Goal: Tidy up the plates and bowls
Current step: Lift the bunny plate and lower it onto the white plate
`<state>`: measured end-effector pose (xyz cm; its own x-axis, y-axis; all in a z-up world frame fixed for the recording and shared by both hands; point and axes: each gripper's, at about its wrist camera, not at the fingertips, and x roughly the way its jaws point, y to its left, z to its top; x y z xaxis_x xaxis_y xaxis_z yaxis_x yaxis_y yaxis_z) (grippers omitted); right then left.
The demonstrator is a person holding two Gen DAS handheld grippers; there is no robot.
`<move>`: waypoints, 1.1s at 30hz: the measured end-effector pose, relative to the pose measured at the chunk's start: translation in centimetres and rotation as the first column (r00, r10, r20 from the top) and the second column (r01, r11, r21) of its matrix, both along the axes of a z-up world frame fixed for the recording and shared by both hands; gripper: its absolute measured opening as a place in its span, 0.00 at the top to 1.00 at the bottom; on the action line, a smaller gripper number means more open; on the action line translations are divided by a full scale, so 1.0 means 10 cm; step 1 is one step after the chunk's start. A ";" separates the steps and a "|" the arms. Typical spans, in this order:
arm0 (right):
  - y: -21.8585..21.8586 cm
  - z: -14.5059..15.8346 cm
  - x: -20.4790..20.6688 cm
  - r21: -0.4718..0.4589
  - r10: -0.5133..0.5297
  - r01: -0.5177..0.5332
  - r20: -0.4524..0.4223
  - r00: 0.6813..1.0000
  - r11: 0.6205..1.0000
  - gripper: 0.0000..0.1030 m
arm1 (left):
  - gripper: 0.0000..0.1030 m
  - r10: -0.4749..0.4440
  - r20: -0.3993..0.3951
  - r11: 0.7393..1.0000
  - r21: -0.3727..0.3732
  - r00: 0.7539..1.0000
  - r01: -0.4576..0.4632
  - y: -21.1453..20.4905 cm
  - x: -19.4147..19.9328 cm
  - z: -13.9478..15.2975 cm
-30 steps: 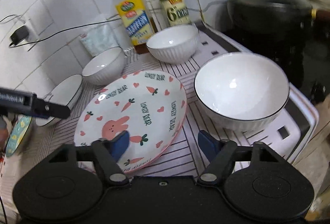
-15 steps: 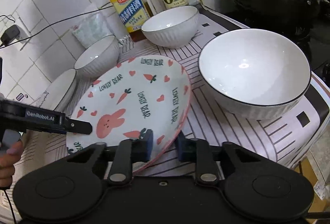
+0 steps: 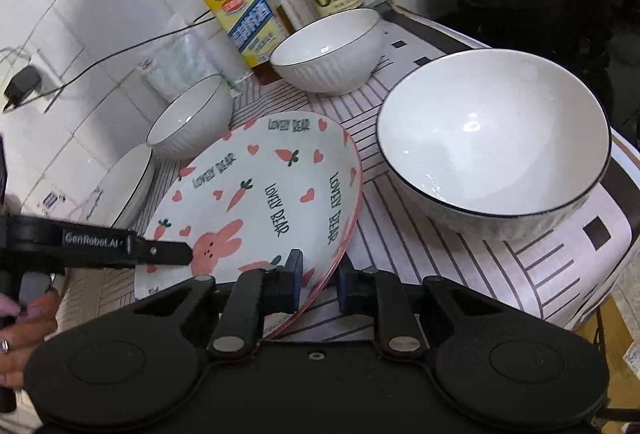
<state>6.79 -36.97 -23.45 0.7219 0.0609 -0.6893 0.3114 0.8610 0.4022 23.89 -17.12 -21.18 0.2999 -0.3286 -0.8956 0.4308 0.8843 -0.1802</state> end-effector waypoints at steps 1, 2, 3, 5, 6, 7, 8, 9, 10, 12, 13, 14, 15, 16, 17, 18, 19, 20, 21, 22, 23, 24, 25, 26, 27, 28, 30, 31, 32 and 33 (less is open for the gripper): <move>0.01 0.03 -0.01 -0.001 0.018 -0.018 0.006 1.000 1.000 0.80 | 0.70 -0.002 0.004 1.000 0.003 1.000 0.002 0.01 -0.01 0.03; 0.02 0.06 -0.01 -0.007 0.032 -0.032 -0.001 0.999 0.999 0.80 | 0.70 -0.013 0.010 1.000 0.011 1.000 0.013 0.02 -0.04 0.07; 0.04 0.09 -0.01 -0.012 0.051 -0.051 -0.006 0.999 0.999 0.80 | 0.70 -0.015 0.011 1.000 0.017 1.000 0.015 0.03 -0.06 0.10; 0.05 0.15 -0.04 -0.013 0.074 -0.074 -0.002 0.997 0.997 0.80 | 0.70 -0.002 -0.007 1.000 0.010 1.000 0.002 0.09 -0.11 0.14; 0.07 0.18 -0.05 -0.021 0.092 -0.092 0.000 0.996 0.996 0.79 | 0.70 0.013 -0.021 1.000 0.005 1.000 -0.013 0.13 -0.13 0.17; 0.09 0.22 -0.07 -0.033 0.116 -0.116 -0.001 0.993 0.993 0.79 | 0.70 0.026 -0.031 1.000 0.002 0.999 -0.026 0.17 -0.15 0.20; 0.11 0.27 -0.08 -0.040 0.135 -0.135 -0.003 0.991 0.990 0.78 | 0.70 0.039 -0.033 0.999 -0.002 0.999 -0.039 0.21 -0.19 0.23; 0.14 0.31 -0.08 -0.043 0.157 -0.157 -0.004 0.988 0.987 0.78 | 0.70 0.048 -0.029 0.999 -0.003 0.998 -0.048 0.25 -0.23 0.27; 0.16 0.35 -0.09 -0.046 0.178 -0.178 -0.004 0.984 0.983 0.78 | 0.70 0.055 -0.024 0.998 -0.006 0.998 -0.055 0.29 -0.27 0.32; 0.21 0.44 -0.10 -0.047 0.205 -0.205 -0.005 0.979 0.978 0.77 | 0.70 0.066 -0.013 0.998 -0.006 0.998 -0.066 0.35 -0.34 0.40; 0.24 0.48 -0.11 -0.049 0.221 -0.221 -0.004 0.975 0.974 0.77 | 0.70 0.070 -0.009 0.998 -0.006 0.998 -0.070 0.39 -0.37 0.44; 0.26 0.52 -0.11 -0.049 0.233 -0.232 -0.002 0.973 0.971 0.77 | 0.70 0.078 -0.006 0.997 -0.007 0.997 -0.078 0.43 -0.40 0.49; 0.28 0.57 -0.12 -0.047 0.243 -0.242 0.003 0.970 0.969 0.77 | 0.70 0.089 -0.003 0.996 -0.010 0.996 -0.089 0.49 -0.43 0.54; 0.30 0.61 -0.12 -0.046 0.255 -0.254 0.011 0.967 0.966 0.77 | 0.70 0.102 0.002 0.995 -0.014 0.995 -0.102 0.54 -0.47 0.59; 0.33 0.65 -0.13 -0.049 0.269 -0.268 0.017 0.963 0.962 0.77 | 0.70 0.112 0.007 0.994 -0.016 0.994 -0.111 0.59 -0.48 0.64; 0.36 0.69 -0.12 -0.055 0.286 -0.285 0.023 0.958 0.957 0.77 | 0.70 0.123 0.011 0.992 -0.019 0.992 -0.122 0.64 -0.50 0.68; 0.39 0.73 -0.13 -0.057 0.299 -0.297 0.031 0.954 0.953 0.77 | 0.70 0.136 0.015 0.991 -0.024 0.991 -0.135 0.69 -0.53 0.73; 0.41 0.77 -0.13 -0.056 0.312 -0.309 0.039 0.949 0.949 0.77 | 0.70 0.148 0.021 0.989 -0.026 0.989 -0.147 0.75 -0.56 0.78; 0.43 0.81 -0.12 -0.054 0.325 -0.322 0.048 0.945 0.945 0.77 | 0.70 0.160 0.031 0.987 -0.025 0.987 -0.159 0.80 -0.60 0.83; 0.46 0.84 -0.10 -0.055 0.340 -0.338 0.055 0.939 0.940 0.77 | 0.70 0.171 0.040 0.985 -0.025 0.984 -0.170 0.84 -0.62 0.86; 0.50 0.88 -0.08 -0.058 0.357 -0.354 0.060 0.932 0.933 0.77 | 0.70 0.186 0.048 0.983 -0.024 0.981 -0.185 0.90 -0.64 0.91; 0.53 0.90 -0.04 -0.060 0.371 -0.368 0.065 0.926 0.928 0.77 | 0.70 0.198 0.054 0.980 -0.023 0.979 -0.197 0.95 -0.65 0.95; 0.57 0.93 -0.01 -0.061 0.388 -0.384 0.070 0.919 0.921 0.77 | 0.70 0.211 0.058 0.977 -0.022 0.976 -0.210 1.00 -0.65 0.99; 0.60 0.95 0.02 -0.061 0.403 -0.399 0.075 0.912 0.915 0.77 | 0.70 0.226 0.059 0.974 -0.022 0.972 -0.225 1.06 -0.65 1.01; 0.64 0.98 0.07 -0.059 0.418 -0.414 0.081 0.905 0.908 0.77 | 0.70 0.242 0.060 0.970 -0.023 0.968 -0.241 1.12 -0.65 1.04; 0.66 1.00 0.09 -0.058 0.430 -0.426 0.086 0.899 0.903 0.77 | 0.70 0.252 0.059 0.968 -0.024 0.966 -0.251 1.17 -0.65 1.06; 0.73 1.05 0.19 -0.060 0.455 -0.451 0.096 0.885 0.890 0.77 | 0.69 0.278 0.059 0.961 -0.032 0.959 -0.276 1.29 -0.59 1.11; 0.77 1.07 0.25 -0.062 0.467 -0.462 0.102 0.879 0.884 0.77 | 0.69 0.287 0.061 0.958 -0.035 0.956 -0.286 1.35 -0.58 1.14; 0.81 1.08 0.31 -0.062 0.476 -0.472 0.106 0.873 0.880 0.77 | 0.69 0.302 0.060 0.953 -0.037 0.951 -0.300 1.41 -0.53 1.16; 0.84 1.08 0.38 -0.056 0.483 -0.480 0.113 0.868 0.876 0.77 | 0.69 0.312 0.060 0.950 -0.037 0.948 -0.310 1.45 -0.49 1.17</move>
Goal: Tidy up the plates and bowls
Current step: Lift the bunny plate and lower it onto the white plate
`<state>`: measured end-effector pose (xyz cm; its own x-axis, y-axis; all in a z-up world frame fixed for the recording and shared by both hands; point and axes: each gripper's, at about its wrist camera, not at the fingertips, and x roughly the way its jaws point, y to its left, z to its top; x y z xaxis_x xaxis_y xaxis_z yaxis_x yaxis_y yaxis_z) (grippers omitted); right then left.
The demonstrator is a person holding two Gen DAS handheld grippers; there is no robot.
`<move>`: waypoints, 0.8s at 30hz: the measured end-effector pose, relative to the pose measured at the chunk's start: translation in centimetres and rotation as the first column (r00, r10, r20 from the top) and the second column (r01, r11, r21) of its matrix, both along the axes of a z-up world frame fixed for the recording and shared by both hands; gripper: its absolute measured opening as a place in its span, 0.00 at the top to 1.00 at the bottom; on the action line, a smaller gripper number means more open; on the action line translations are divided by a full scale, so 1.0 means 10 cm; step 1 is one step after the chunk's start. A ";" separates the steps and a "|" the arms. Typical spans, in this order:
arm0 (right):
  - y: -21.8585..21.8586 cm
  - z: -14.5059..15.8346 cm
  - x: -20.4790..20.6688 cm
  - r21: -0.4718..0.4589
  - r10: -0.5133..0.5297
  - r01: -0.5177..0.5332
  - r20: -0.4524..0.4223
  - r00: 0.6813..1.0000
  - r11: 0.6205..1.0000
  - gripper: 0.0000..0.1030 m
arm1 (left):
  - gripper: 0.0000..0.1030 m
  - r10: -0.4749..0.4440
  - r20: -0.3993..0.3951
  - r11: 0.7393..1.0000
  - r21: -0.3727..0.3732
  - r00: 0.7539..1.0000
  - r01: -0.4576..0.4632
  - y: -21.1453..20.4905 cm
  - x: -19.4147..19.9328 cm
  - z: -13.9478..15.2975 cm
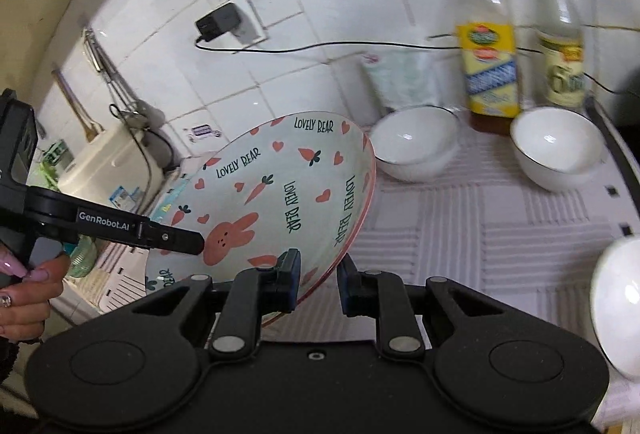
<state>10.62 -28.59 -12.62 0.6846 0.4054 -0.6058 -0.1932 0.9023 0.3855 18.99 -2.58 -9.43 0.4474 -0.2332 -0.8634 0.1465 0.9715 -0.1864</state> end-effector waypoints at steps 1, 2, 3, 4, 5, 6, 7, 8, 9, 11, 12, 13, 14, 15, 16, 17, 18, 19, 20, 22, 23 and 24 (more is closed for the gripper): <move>0.04 0.00 0.08 0.004 0.011 -0.011 0.001 1.000 1.000 0.77 | 0.69 0.009 -0.001 1.000 0.001 1.000 -0.009 0.04 0.05 0.01; 0.08 0.01 0.17 0.006 0.020 -0.020 0.001 1.000 1.000 0.77 | 0.69 0.018 -0.002 1.000 0.007 1.000 -0.018 0.09 0.12 0.02; 0.13 0.00 0.25 0.005 0.031 -0.031 0.000 1.000 1.000 0.77 | 0.69 0.022 -0.001 1.000 0.013 1.000 -0.022 0.12 0.18 0.03; 0.19 -0.01 0.35 0.001 0.040 -0.040 -0.001 0.999 0.999 0.77 | 0.69 0.026 -0.004 0.999 0.019 1.000 -0.026 0.15 0.24 0.03; 0.23 -0.02 0.43 0.002 0.045 -0.045 -0.005 0.999 0.999 0.77 | 0.69 0.027 -0.009 0.999 0.025 1.000 -0.027 0.18 0.32 0.02; 0.27 -0.04 0.51 0.007 0.048 -0.048 -0.010 0.999 0.999 0.77 | 0.69 0.031 -0.018 0.999 0.026 0.999 -0.030 0.24 0.41 0.00; 0.30 -0.07 0.61 0.015 0.051 -0.051 -0.018 0.999 0.999 0.77 | 0.69 0.038 -0.036 0.999 0.024 0.999 -0.037 0.28 0.50 -0.03; 0.34 -0.10 0.71 0.025 0.054 -0.053 -0.025 0.998 0.998 0.77 | 0.69 0.044 -0.051 0.999 0.023 0.998 -0.043 0.32 0.58 -0.06; 0.37 -0.13 0.80 0.031 0.055 -0.054 -0.033 0.998 0.998 0.77 | 0.69 0.049 -0.065 0.999 0.021 0.997 -0.048 0.37 0.68 -0.11; 0.44 -0.21 0.97 0.045 0.055 -0.053 -0.047 0.997 0.998 0.77 | 0.69 0.055 -0.086 0.998 0.024 0.995 -0.053 0.43 0.86 -0.19; 0.47 -0.26 1.06 0.048 0.052 -0.049 -0.056 0.997 0.998 0.77 | 0.69 0.063 -0.097 0.998 0.025 0.993 -0.061 0.47 0.96 -0.24; 0.51 -0.30 1.15 0.054 0.051 -0.048 -0.064 0.997 0.997 0.77 | 0.69 0.067 -0.107 0.997 0.031 0.992 -0.064 0.49 1.05 -0.29; 0.54 -0.35 1.23 0.053 0.050 -0.047 -0.071 0.996 0.998 0.77 | 0.69 0.065 -0.113 0.997 0.037 0.992 -0.061 0.50 1.13 -0.33; 0.58 -0.39 1.31 0.049 0.047 -0.043 -0.082 0.996 0.998 0.77 | 0.69 0.067 -0.119 0.997 0.043 0.991 -0.062 0.52 1.22 -0.38; 0.61 -0.44 1.38 0.044 0.048 -0.045 -0.090 0.995 0.998 0.77 | 0.69 0.063 -0.130 0.997 0.051 0.989 -0.057 0.54 1.31 -0.44; 0.64 -0.48 1.44 0.039 0.045 -0.041 -0.099 0.994 0.998 0.77 | 0.68 0.049 -0.142 0.997 0.059 0.989 -0.041 0.54 1.38 -0.49; 0.67 -0.52 1.50 0.031 0.040 -0.037 -0.111 0.993 0.999 0.77 | 0.68 0.048 -0.161 0.997 0.067 0.986 -0.037 0.55 1.47 -0.54; 0.70 -0.57 1.56 0.032 0.037 -0.033 -0.127 0.991 0.999 0.77 | 0.68 0.052 -0.176 0.996 0.076 0.983 -0.039 0.56 1.54 -0.57; 0.71 -0.61 1.61 0.042 0.030 -0.024 -0.141 0.990 0.999 0.77 | 0.68 0.047 -0.183 0.996 0.088 0.982 -0.031 0.55 1.61 -0.61; 0.71 -0.69 1.69 0.051 0.011 -0.002 -0.172 0.985 0.999 0.77 | 0.67 0.035 -0.197 0.995 0.097 0.980 -0.016 0.53 1.72 -0.68; 0.71 -0.71 1.73 0.051 0.003 0.006 -0.186 0.983 0.999 0.77 | 0.67 0.035 -0.210 0.995 0.096 0.977 -0.015 0.52 1.77 -0.70; 0.71 -0.72 1.75 0.052 -0.006 0.017 -0.196 0.981 0.999 0.77 | 0.67 0.032 -0.221 0.995 0.094 0.975 -0.011 0.51 1.81 -0.73</move>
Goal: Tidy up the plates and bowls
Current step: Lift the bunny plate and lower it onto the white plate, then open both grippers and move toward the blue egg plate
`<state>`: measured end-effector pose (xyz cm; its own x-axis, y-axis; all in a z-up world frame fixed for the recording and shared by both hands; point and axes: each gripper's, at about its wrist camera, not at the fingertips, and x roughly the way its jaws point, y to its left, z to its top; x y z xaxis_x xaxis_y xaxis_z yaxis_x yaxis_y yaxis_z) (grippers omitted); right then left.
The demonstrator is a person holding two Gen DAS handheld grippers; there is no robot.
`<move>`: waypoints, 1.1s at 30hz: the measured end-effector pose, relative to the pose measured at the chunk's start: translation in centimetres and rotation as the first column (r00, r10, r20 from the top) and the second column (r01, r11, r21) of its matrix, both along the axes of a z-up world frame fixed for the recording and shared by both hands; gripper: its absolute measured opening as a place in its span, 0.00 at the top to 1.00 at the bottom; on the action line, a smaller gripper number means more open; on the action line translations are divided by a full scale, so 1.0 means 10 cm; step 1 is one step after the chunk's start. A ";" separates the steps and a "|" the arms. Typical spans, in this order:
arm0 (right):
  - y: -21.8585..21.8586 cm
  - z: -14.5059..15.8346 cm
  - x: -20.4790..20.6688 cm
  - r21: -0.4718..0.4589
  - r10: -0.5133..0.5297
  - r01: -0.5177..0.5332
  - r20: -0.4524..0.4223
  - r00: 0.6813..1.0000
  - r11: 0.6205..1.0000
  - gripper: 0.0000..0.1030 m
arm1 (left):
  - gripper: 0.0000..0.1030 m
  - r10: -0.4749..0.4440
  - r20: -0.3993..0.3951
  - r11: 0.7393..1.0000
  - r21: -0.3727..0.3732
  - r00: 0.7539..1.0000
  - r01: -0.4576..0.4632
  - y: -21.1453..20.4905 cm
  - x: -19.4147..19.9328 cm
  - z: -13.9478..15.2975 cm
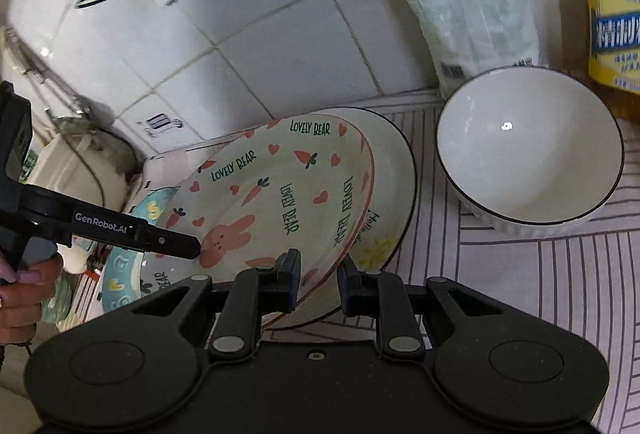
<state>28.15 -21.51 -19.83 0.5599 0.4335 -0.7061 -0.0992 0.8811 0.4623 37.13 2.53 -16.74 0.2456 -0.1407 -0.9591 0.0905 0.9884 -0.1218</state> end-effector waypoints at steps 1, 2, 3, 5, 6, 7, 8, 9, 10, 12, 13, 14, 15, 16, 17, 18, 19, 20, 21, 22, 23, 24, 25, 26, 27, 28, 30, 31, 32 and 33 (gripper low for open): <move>-0.01 -0.01 0.02 0.001 -0.009 0.009 -0.006 1.000 1.000 0.77 | 0.67 -0.006 -0.007 1.000 -0.001 1.000 0.006 -0.01 0.04 -0.02; -0.01 -0.02 0.03 0.001 -0.017 0.017 -0.012 1.000 1.000 0.77 | 0.67 -0.011 -0.012 1.000 -0.002 1.000 0.011 -0.01 0.07 -0.04; -0.02 -0.02 0.05 -0.002 -0.023 0.023 -0.019 1.000 1.000 0.77 | 0.67 -0.018 -0.018 1.000 0.002 1.000 0.018 -0.02 0.09 -0.05; -0.01 -0.02 0.08 -0.012 -0.030 0.030 -0.032 0.999 0.999 0.77 | 0.67 -0.025 -0.026 1.000 0.015 0.999 0.025 -0.04 0.14 -0.06; 0.02 -0.02 0.09 -0.022 -0.031 0.030 -0.037 0.999 0.999 0.77 | 0.66 -0.026 -0.033 0.999 0.025 0.999 0.027 -0.05 0.15 -0.08; 0.05 -0.01 0.09 -0.038 -0.029 0.028 -0.039 0.999 0.999 0.76 | 0.66 -0.026 -0.047 0.999 0.038 0.999 0.028 -0.07 0.17 -0.09; 0.09 0.01 0.09 -0.060 -0.027 0.025 -0.037 0.999 0.998 0.76 | 0.66 -0.029 -0.056 0.998 0.053 0.998 0.032 -0.09 0.17 -0.11; 0.17 0.04 0.10 -0.102 -0.023 0.019 -0.036 0.999 0.995 0.76 | 0.66 -0.032 -0.049 0.998 0.061 0.998 0.035 -0.11 0.17 -0.12; 0.24 0.06 0.10 -0.141 -0.018 0.013 -0.029 0.999 0.990 0.75 | 0.66 -0.038 -0.046 0.997 0.069 0.998 0.042 -0.13 0.16 -0.12; 0.26 0.09 0.08 -0.168 -0.024 0.020 -0.025 0.999 0.986 0.75 | 0.66 -0.048 -0.049 0.995 0.080 0.998 0.052 -0.17 0.16 -0.12; 0.26 0.09 0.08 -0.174 -0.034 0.027 -0.035 0.999 0.984 0.75 | 0.66 -0.054 -0.054 0.995 0.084 0.997 0.058 -0.19 0.16 -0.13; 0.27 0.10 0.09 -0.188 -0.039 0.031 -0.039 0.998 0.982 0.74 | 0.66 -0.057 -0.055 0.994 0.086 0.997 0.061 -0.21 0.16 -0.14; 0.30 0.11 0.09 -0.215 -0.037 0.028 -0.036 0.999 0.976 0.73 | 0.66 -0.057 -0.054 0.994 0.086 0.997 0.062 -0.22 0.15 -0.15; 0.35 0.12 0.10 -0.247 -0.031 0.023 -0.030 0.999 0.969 0.73 | 0.66 -0.055 -0.052 0.995 0.083 0.997 0.059 -0.22 0.15 -0.17; 0.38 0.13 0.11 -0.275 -0.028 0.020 -0.024 0.999 0.961 0.72 | 0.66 -0.051 -0.053 0.995 0.082 0.997 0.056 -0.23 0.15 -0.18; 0.42 0.14 0.12 -0.303 -0.027 0.019 -0.021 0.999 0.953 0.71 | 0.66 -0.047 -0.053 0.995 0.083 0.998 0.051 -0.25 0.14 -0.19; 0.45 0.15 0.13 -0.328 -0.026 0.017 -0.023 0.999 0.944 0.71 | 0.66 -0.044 -0.053 0.995 0.086 0.998 0.049 -0.23 0.12 -0.19; 0.47 0.15 0.13 -0.348 -0.025 0.015 -0.024 0.999 0.938 0.70 | 0.66 -0.043 -0.050 0.995 0.092 0.998 0.047 -0.24 0.12 -0.19; 0.50 0.15 0.14 -0.362 -0.024 0.014 -0.023 0.999 0.932 0.70 | 0.66 -0.039 -0.043 0.994 0.097 0.998 0.043 -0.25 0.10 -0.19; 0.51 0.15 0.14 -0.370 -0.024 0.015 -0.021 0.999 0.929 0.69 | 0.66 -0.032 -0.039 0.995 0.096 0.999 0.036 -0.24 0.08 -0.19; 0.53 0.15 0.14 -0.375 -0.025 0.016 -0.020 0.999 0.927 0.69 | 0.66 -0.022 -0.035 0.995 0.092 0.999 0.025 -0.23 0.06 -0.18; 0.51 0.16 0.12 -0.379 -0.026 0.017 -0.020 0.999 0.925 0.68 | 0.66 -0.012 -0.033 0.996 0.085 0.999 0.015 -0.22 0.04 -0.18; 0.52 0.16 0.12 -0.385 -0.028 0.018 -0.021 0.999 0.923 0.68 | 0.67 -0.005 -0.034 0.997 0.077 0.999 0.007 -0.20 0.02 -0.16; 0.53 0.16 0.11 -0.392 -0.030 0.019 -0.021 0.999 0.920 0.67 | 0.67 0.004 -0.032 0.998 0.068 0.999 -0.002 -0.18 -0.01 -0.15; 0.54 0.16 0.10 -0.403 -0.030 0.020 -0.019 0.999 0.915 0.67 | 0.68 0.009 -0.031 0.998 0.061 0.999 -0.007 -0.17 -0.04 -0.14; 0.56 0.15 0.08 -0.419 -0.022 0.015 -0.011 1.000 0.908 0.66 | 0.68 0.015 -0.030 0.999 0.051 0.999 -0.014 -0.15 -0.07 -0.13; 0.55 0.12 0.04 -0.444 -0.014 0.014 0.004 1.000 0.896 0.67 | 0.68 0.026 -0.026 0.999 0.035 0.999 -0.025 -0.15 -0.16 -0.12; 0.53 0.09 0.03 -0.447 -0.028 0.024 -0.003 1.000 0.894 0.67 | 0.68 0.029 -0.021 0.999 0.028 0.999 -0.028 -0.14 -0.20 -0.10; 0.49 0.08 0.01 -0.434 -0.035 0.033 0.004 0.999 0.900 0.68 | 0.69 0.034 -0.011 0.999 0.020 0.999 -0.034 -0.13 -0.25 -0.09; 0.46 0.07 -0.01 -0.417 -0.025 0.030 0.016 1.000 0.908 0.69 | 0.69 0.039 -0.005 0.999 0.015 0.999 -0.039 -0.12 -0.29 -0.07</move>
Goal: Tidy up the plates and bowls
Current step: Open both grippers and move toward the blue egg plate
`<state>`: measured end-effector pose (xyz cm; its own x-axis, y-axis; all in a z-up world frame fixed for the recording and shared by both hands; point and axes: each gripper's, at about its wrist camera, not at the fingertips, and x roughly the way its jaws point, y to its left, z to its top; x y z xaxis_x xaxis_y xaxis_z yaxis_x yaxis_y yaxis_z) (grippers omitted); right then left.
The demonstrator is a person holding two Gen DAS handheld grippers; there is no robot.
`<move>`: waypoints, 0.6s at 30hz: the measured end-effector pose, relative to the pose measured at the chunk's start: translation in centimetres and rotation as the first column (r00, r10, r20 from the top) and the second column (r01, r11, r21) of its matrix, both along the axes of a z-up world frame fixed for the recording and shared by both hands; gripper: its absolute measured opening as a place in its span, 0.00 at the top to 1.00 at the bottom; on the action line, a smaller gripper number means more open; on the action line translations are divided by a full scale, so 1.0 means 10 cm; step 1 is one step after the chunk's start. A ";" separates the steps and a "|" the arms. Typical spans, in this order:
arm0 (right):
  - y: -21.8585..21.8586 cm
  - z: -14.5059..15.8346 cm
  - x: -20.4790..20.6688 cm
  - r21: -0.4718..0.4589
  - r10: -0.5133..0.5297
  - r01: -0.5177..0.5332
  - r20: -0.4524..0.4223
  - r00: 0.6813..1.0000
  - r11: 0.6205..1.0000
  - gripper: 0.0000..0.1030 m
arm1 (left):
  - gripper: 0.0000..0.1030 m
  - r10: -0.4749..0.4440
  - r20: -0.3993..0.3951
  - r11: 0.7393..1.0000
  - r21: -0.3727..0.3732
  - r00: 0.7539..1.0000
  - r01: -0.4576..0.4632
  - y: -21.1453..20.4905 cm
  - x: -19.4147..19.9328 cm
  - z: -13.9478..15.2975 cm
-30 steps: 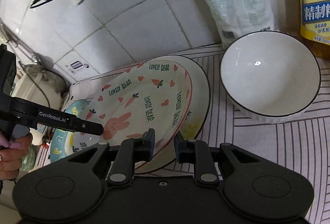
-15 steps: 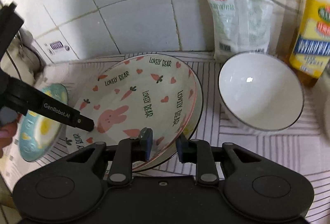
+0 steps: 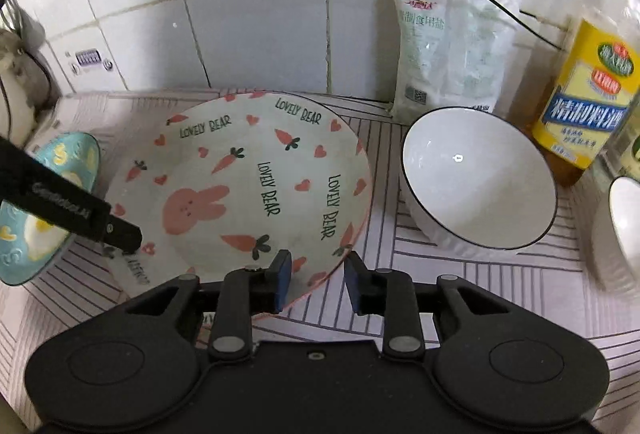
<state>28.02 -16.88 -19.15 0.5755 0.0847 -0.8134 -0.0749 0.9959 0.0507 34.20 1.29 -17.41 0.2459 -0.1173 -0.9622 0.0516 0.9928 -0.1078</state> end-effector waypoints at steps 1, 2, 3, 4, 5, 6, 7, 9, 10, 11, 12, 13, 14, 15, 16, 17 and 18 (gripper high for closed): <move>0.00 -0.01 -0.02 0.000 0.014 -0.014 0.018 1.000 1.000 0.69 | 0.69 0.003 0.004 1.000 -0.002 1.000 -0.003 0.00 -0.04 0.02; 0.00 0.00 -0.05 -0.009 0.031 -0.031 0.036 0.999 0.999 0.69 | 0.69 0.008 0.008 1.000 -0.006 1.000 -0.008 0.01 -0.07 0.03; 0.00 0.01 -0.06 -0.012 0.047 -0.047 0.040 0.998 0.999 0.69 | 0.69 0.015 0.014 1.000 -0.010 1.000 -0.015 0.02 -0.11 0.06; -0.01 0.04 -0.08 -0.006 0.053 -0.053 0.039 0.998 0.999 0.69 | 0.69 0.020 0.017 1.000 -0.012 1.000 -0.020 0.03 -0.15 0.09; -0.02 0.08 -0.12 0.006 0.051 -0.051 0.044 0.998 0.999 0.69 | 0.69 0.025 0.021 1.000 -0.017 0.999 -0.024 0.05 -0.18 0.13; -0.04 0.13 -0.16 0.024 0.049 -0.050 0.054 0.997 0.998 0.69 | 0.69 0.034 0.026 0.999 -0.021 0.999 -0.033 0.07 -0.24 0.19; -0.06 0.18 -0.21 0.046 0.051 -0.054 0.065 0.997 0.997 0.69 | 0.69 0.044 0.029 0.999 -0.025 0.999 -0.043 0.10 -0.28 0.24; -0.09 0.30 -0.30 0.073 0.055 -0.061 0.080 0.995 0.995 0.69 | 0.67 0.059 0.040 0.998 -0.032 0.997 -0.058 0.14 -0.37 0.38; -0.08 0.37 -0.35 0.074 0.061 -0.068 0.088 0.994 0.995 0.68 | 0.66 0.062 0.054 0.998 -0.036 0.997 -0.060 0.16 -0.43 0.46; -0.08 0.44 -0.40 0.077 0.068 -0.075 0.097 0.993 0.994 0.67 | 0.65 0.063 0.070 0.998 -0.034 0.996 -0.060 0.19 -0.50 0.56; -0.08 0.52 -0.45 0.084 0.077 -0.086 0.105 0.992 0.993 0.66 | 0.64 0.065 0.082 0.998 -0.028 0.994 -0.063 0.20 -0.57 0.63; -0.09 0.59 -0.49 0.090 0.086 -0.097 0.111 0.990 0.991 0.65 | 0.64 0.068 0.096 0.998 -0.025 0.993 -0.066 0.21 -0.62 0.70; -0.08 0.68 -0.54 0.092 0.099 -0.110 0.121 0.988 0.990 0.63 | 0.63 0.071 0.113 0.997 -0.029 0.991 -0.068 0.25 -0.69 0.80; -0.08 0.75 -0.58 0.089 0.113 -0.125 0.129 0.985 0.988 0.62 | 0.62 0.072 0.126 0.997 -0.038 0.989 -0.067 0.28 -0.74 0.87; -0.06 0.82 -0.62 0.078 0.139 -0.151 0.135 0.981 0.985 0.62 | 0.62 0.069 0.142 0.997 -0.047 0.987 -0.062 0.30 -0.80 0.94; -0.03 0.88 -0.67 0.056 0.162 -0.172 0.149 0.975 0.983 0.62 | 0.61 0.066 0.169 0.997 -0.052 0.983 -0.058 0.34 -0.87 1.02; 0.00 0.93 -0.72 0.031 0.181 -0.189 0.168 0.969 0.981 0.62 | 0.61 0.067 0.187 0.997 -0.048 0.980 -0.059 0.37 -0.90 1.06</move>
